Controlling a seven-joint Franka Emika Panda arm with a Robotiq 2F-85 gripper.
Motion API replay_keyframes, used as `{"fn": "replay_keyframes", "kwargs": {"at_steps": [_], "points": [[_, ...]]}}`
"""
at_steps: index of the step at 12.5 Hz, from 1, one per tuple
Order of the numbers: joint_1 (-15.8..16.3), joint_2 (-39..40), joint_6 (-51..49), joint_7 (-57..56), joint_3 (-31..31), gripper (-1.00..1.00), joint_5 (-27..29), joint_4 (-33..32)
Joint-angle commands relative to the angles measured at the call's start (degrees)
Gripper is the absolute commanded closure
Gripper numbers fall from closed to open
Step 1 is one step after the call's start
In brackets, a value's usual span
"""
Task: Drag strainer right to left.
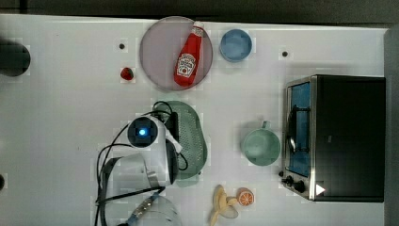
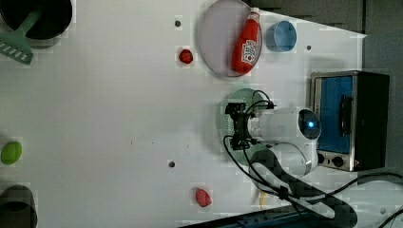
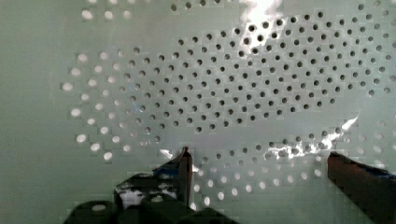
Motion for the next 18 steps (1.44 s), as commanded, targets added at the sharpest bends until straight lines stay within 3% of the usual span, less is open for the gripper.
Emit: {"fn": "replay_keyframes", "kwargs": {"at_steps": [1, 6, 18], "points": [[3.5, 1.8, -0.2, 4.4, 1.9, -1.00, 1.6, 4.5], [8.0, 3.5, -3.1, 5.5, 2.1, -1.00, 4.9, 8.6], [16.9, 9.0, -5.8, 15.3, 2.0, -1.00, 4.9, 18.9]]}}
